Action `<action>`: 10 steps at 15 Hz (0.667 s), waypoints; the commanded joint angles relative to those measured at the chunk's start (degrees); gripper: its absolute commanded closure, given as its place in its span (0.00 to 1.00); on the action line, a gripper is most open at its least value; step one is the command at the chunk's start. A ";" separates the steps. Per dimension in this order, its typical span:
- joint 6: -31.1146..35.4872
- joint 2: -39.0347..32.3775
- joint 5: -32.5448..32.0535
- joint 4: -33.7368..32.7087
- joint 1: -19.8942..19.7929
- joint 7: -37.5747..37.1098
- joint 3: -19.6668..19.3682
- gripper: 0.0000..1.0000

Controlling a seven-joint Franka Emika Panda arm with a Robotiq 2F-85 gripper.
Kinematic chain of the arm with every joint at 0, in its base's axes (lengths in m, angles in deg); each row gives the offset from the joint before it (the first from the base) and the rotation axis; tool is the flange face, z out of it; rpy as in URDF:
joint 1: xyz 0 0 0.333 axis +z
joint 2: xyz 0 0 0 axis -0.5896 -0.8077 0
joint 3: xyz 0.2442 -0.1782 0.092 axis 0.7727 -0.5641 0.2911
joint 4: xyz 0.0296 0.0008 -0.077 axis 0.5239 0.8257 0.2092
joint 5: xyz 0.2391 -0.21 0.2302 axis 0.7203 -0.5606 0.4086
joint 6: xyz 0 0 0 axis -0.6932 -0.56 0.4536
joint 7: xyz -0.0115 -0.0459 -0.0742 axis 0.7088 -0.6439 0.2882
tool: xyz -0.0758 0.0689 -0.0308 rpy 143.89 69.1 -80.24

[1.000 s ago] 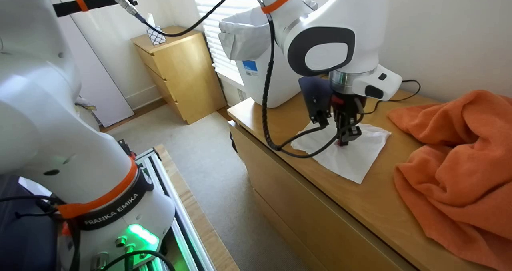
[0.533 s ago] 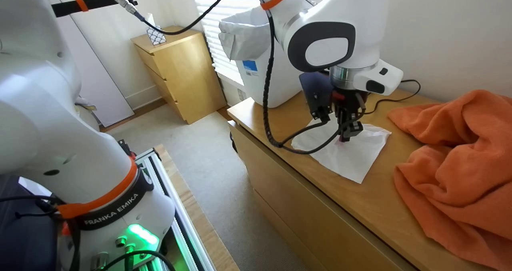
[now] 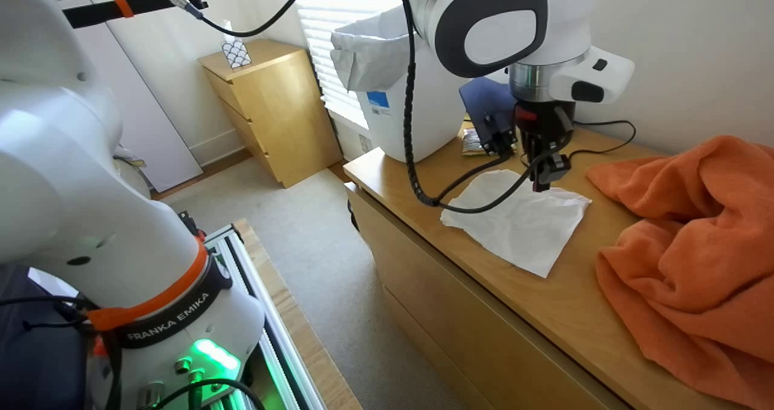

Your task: Unfold the small cloth then move the dice to the right

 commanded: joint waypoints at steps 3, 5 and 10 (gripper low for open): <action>3.46 -1.01 -1.39 0.25 -1.78 -0.25 -2.33 0.94; 4.06 -2.19 -1.72 -0.34 -2.19 -0.72 -3.09 0.94; 1.85 -5.19 -4.84 -1.62 -1.91 -2.88 -6.03 0.94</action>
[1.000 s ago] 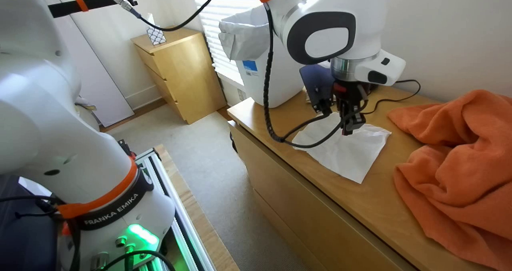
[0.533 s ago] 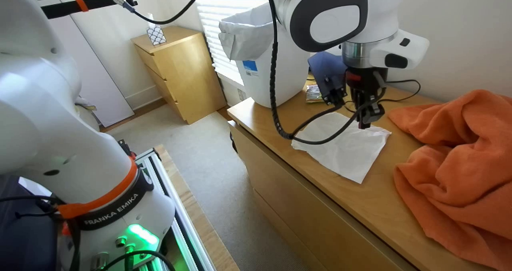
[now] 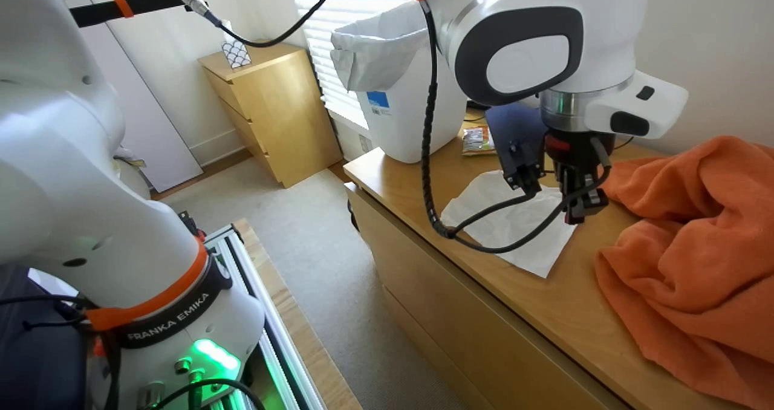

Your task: Unfold the small cloth then move the dice to the right

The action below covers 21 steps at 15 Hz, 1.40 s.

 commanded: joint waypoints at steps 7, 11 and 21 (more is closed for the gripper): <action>-3.34 -1.86 -7.10 1.50 -0.48 -4.85 -4.62 0.94; -5.43 -2.32 -5.27 1.92 -1.32 -4.20 -3.48 0.94; -4.31 -2.98 -6.69 2.73 -1.43 -4.92 -5.24 0.94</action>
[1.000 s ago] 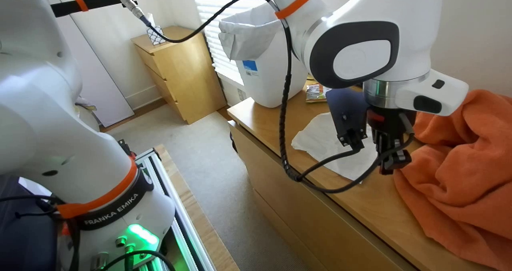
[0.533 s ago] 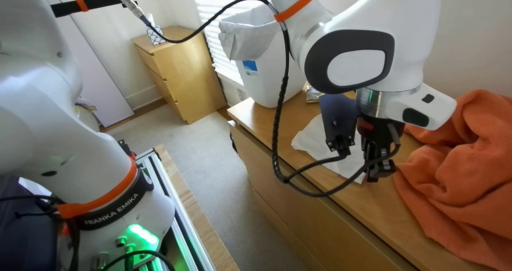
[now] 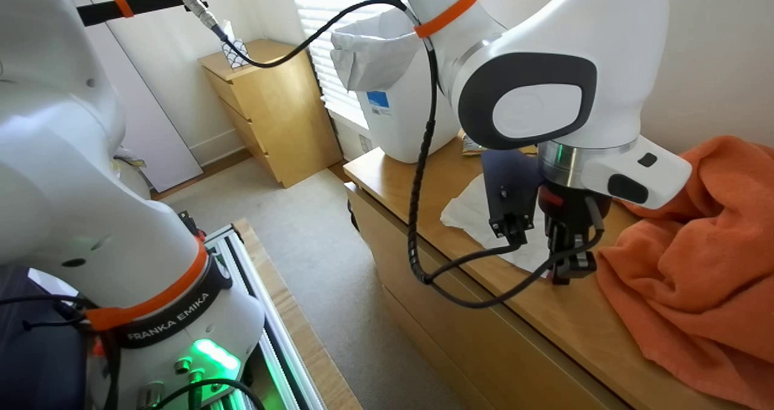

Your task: Unfold the small cloth then move the dice to the right

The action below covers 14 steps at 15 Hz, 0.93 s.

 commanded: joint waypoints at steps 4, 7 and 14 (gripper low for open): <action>0.40 -0.21 0.59 0.84 -1.80 0.26 0.14 0.53; 0.39 0.75 0.44 1.12 -1.73 0.03 0.05 0.38; -0.14 7.09 -4.26 2.93 0.65 -3.73 -2.92 0.00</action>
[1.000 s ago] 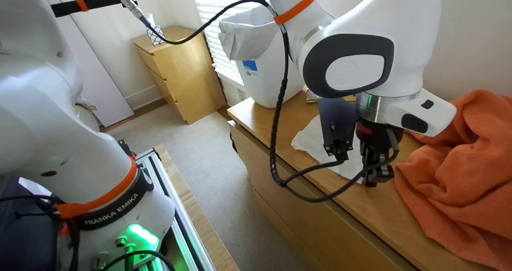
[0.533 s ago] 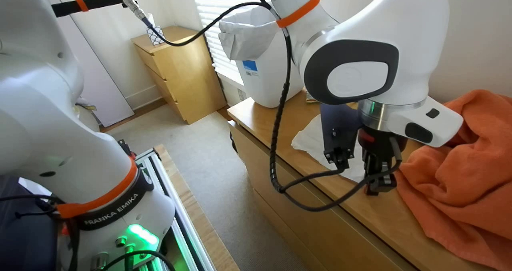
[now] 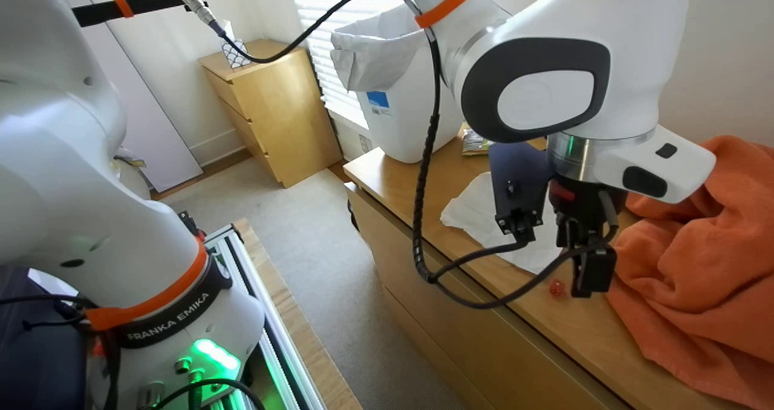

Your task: Unfold the small cloth then move the dice to the right

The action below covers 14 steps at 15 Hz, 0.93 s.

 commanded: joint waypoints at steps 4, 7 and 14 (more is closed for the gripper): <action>-2.39 10.77 -6.87 4.00 1.74 -6.63 -3.23 0.00; -6.30 14.00 -12.62 4.12 1.40 -11.74 -3.61 0.00; -11.45 16.01 -13.59 2.60 -0.77 -14.56 -1.19 0.00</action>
